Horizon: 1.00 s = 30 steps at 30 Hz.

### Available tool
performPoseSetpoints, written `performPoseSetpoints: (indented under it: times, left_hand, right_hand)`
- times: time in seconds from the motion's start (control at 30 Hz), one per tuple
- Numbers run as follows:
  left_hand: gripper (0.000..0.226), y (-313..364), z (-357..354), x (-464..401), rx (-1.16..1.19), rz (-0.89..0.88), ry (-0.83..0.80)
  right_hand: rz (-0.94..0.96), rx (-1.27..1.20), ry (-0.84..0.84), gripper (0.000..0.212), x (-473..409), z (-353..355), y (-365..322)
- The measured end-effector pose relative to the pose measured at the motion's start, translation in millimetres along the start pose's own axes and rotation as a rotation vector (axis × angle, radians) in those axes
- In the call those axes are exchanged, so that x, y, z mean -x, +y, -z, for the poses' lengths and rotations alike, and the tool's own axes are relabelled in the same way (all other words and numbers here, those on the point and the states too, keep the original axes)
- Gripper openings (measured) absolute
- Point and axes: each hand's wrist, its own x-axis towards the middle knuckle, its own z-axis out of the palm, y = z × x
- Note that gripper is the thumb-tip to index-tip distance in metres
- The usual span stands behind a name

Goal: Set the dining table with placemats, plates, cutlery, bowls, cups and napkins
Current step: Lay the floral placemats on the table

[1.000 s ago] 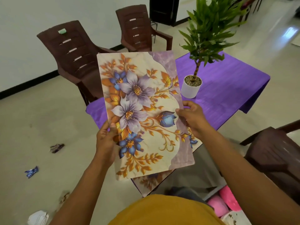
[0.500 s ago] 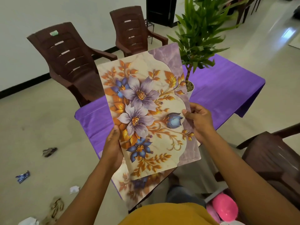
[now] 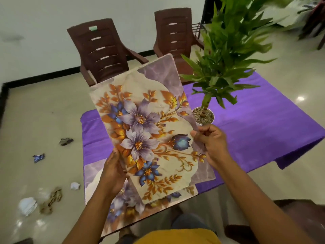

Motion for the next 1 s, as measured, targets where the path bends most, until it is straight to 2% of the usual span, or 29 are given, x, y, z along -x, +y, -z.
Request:
performPoseSetpoints:
  times: [0.17, 0.3, 0.53, 0.6, 0.73, 0.83, 0.93, 1.0]
  left_hand:
    - [0.034, 1.3, -14.6, 11.2, 0.008, -0.098, 0.009]
    - [0.033, 4.8, -23.2, 11.8, -0.014, -0.159, 0.026]
    - [0.028, 10.7, -21.6, 1.9, -0.045, -0.161, -0.010]
    - [0.033, 16.7, -12.6, -4.7, -0.069, -0.163, -0.034]
    - [0.072, 42.8, 4.1, -12.7, -0.239, -0.216, -0.057]
    - [0.052, 72.5, 2.9, -9.7, -0.380, -0.331, -0.050]
    - [0.031, 97.4, -10.3, -4.6, -0.535, -0.457, -0.095]
    - [0.018, 113.7, -15.6, -4.0, -0.617, -0.504, -0.090]
  right_hand:
    - [0.009, -0.052, -0.136, 0.017, -13.4, 12.0, -20.7]
    - [0.046, -0.063, -0.241, 0.015, -15.6, 21.1, -32.4]
    - [0.145, 0.095, -0.239, 0.022, -12.3, 53.1, -38.1]
    - [0.162, 0.121, -0.235, 0.023, -8.9, 68.8, -43.4]
    - [0.158, 0.166, -0.235, 0.025, -4.2, 107.9, -58.2]
    - [0.157, 0.252, -0.238, 0.029, -1.8, 137.9, -72.9]
    - [0.152, 0.408, -0.259, 0.022, -2.7, 165.1, -89.2]
    - [0.156, 0.522, -0.250, 0.029, -10.3, 181.9, -96.5]
